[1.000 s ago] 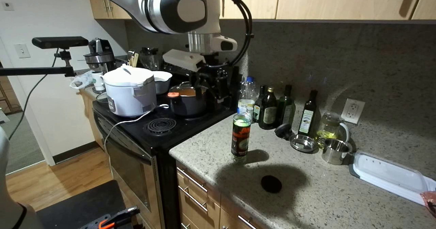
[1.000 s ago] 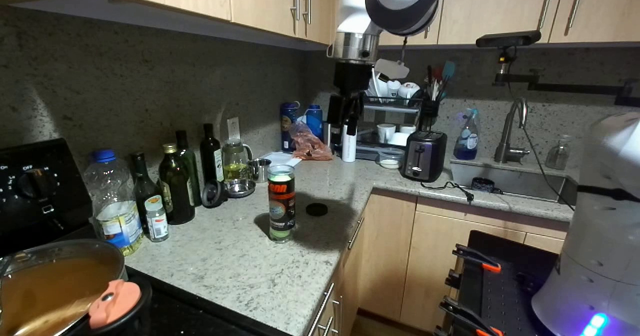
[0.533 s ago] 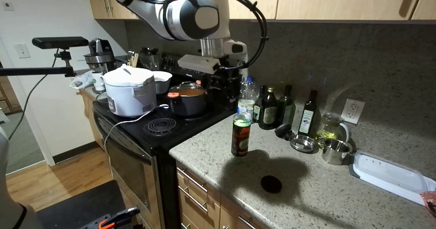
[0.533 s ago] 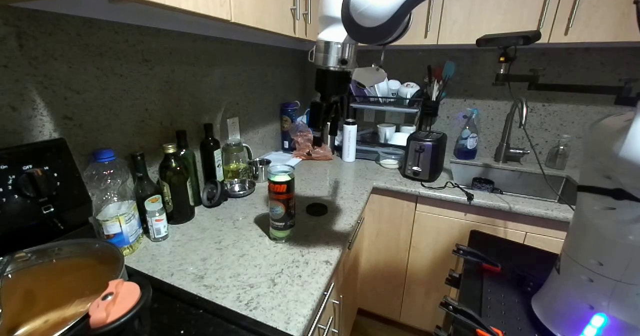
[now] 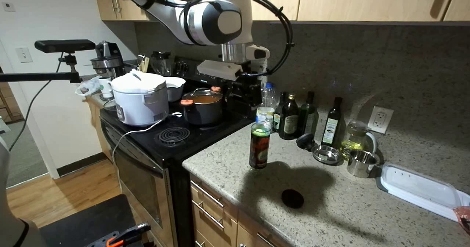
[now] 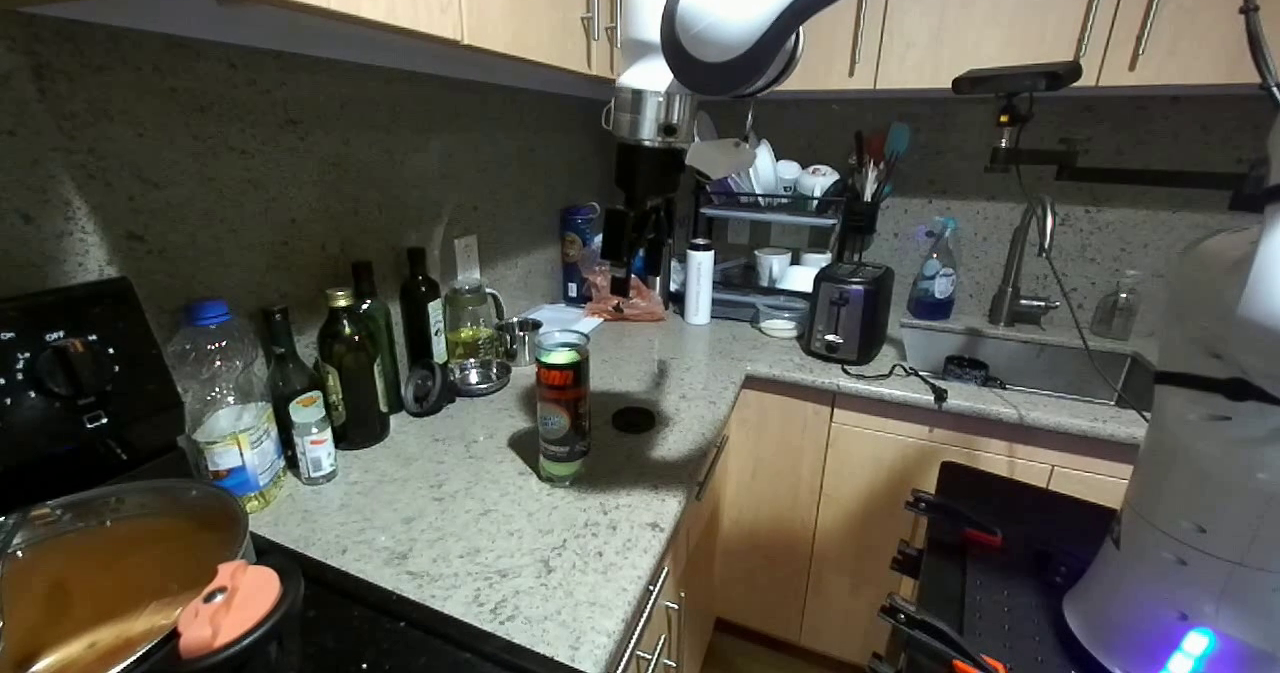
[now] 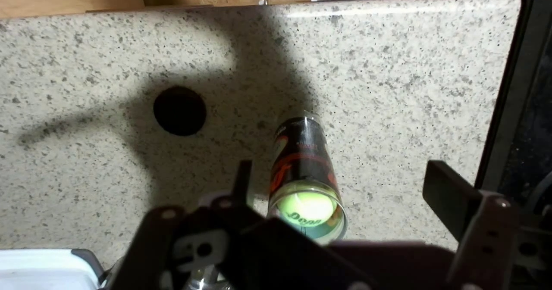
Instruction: Place the container on its side
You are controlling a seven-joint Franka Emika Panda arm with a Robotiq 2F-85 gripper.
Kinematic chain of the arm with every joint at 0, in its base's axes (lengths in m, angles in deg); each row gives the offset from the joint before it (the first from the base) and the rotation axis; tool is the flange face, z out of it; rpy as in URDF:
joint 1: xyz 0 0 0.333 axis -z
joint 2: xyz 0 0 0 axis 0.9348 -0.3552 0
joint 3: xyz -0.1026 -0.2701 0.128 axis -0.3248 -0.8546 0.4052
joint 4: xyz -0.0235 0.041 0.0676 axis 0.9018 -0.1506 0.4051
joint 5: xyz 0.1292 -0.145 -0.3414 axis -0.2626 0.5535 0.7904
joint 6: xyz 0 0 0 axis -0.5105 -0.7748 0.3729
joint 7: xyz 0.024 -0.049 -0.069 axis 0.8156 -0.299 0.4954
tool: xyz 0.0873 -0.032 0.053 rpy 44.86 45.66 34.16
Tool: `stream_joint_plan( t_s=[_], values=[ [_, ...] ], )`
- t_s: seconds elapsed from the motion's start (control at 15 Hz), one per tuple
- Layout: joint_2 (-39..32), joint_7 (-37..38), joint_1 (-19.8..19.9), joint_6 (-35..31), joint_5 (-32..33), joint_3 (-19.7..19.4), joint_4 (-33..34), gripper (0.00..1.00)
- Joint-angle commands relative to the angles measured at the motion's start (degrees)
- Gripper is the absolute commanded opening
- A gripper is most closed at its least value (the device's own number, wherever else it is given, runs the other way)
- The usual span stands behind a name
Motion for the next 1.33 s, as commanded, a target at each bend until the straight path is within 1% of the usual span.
stream_joint_plan(
  t_s=[0.0,0.2,0.6,0.8,0.93,1.07,1.13,1.2,1.27],
  values=[
    [-0.18,0.21,-0.11,-0.56,-0.29,-0.33,0.06,1.0],
    [-3.47,1.83,0.37,-2.15,1.0,-0.62,2.02,1.0],
    [-11.07,0.56,0.71,-7.89,-0.02,-1.84,7.19,1.0],
    [-14.46,1.16,0.58,-7.71,0.87,-2.27,10.58,1.0],
    [-16.25,1.4,0.52,-6.93,1.44,-2.59,12.64,0.91],
    [-17.75,1.43,0.47,-6.42,1.46,-2.83,14.39,0.88],
    [-18.47,1.27,0.51,-6.33,1.33,-2.93,15.06,0.84],
    [-19.18,1.25,0.55,-6.26,1.18,-3.0,15.69,0.85],
    [-19.82,1.26,0.58,-6.04,1.06,-3.06,16.3,0.82]
  ],
)
